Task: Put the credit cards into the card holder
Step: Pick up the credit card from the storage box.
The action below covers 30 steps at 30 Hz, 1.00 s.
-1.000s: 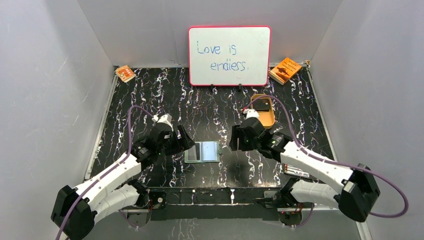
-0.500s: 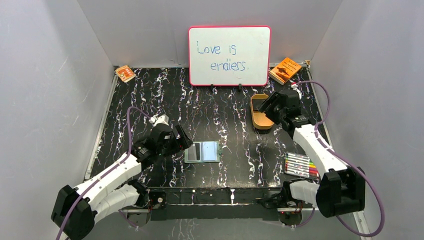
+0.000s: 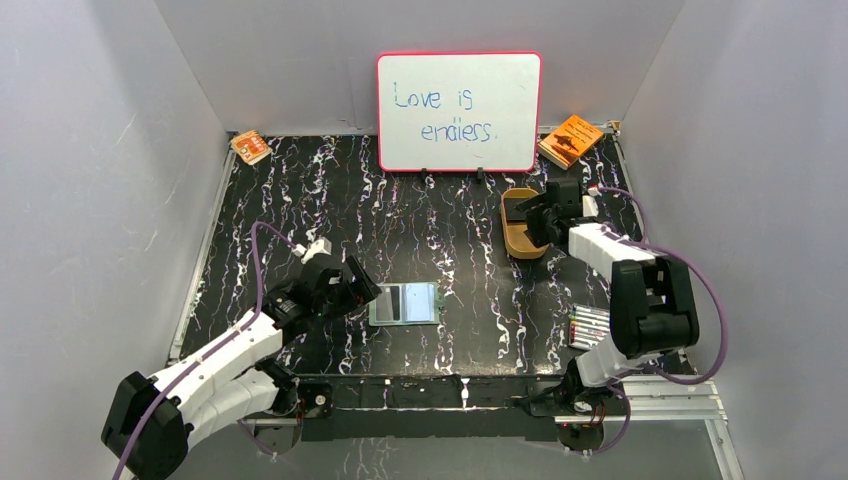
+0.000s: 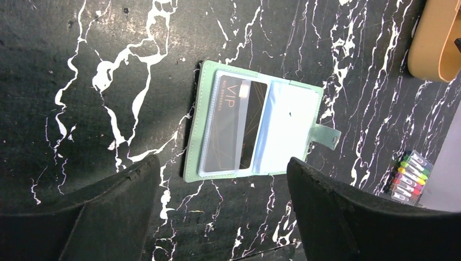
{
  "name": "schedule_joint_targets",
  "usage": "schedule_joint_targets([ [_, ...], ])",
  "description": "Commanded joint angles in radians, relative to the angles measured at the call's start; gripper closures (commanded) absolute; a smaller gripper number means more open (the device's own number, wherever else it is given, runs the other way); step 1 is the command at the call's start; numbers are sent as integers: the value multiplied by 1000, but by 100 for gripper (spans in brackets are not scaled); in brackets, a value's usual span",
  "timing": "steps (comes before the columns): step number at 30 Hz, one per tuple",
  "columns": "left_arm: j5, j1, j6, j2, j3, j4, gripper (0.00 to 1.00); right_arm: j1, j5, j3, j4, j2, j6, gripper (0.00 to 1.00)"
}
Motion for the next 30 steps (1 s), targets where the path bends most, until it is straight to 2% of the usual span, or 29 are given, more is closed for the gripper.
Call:
schedule_joint_targets([
  [1,-26,-2,-17,-23,-10,-21,17,-2,24,79,48,53,75,30],
  [10,-57,-2,-23,-16,-9,-23,19,-3,64,136,29,138,130,27],
  [18,-72,-1,-32,-19,-12,-33,20,-4,81,182,-20,199,137,30],
  [30,-64,-1,-42,-15,-23,-29,20,-4,64,165,-13,242,133,34],
])
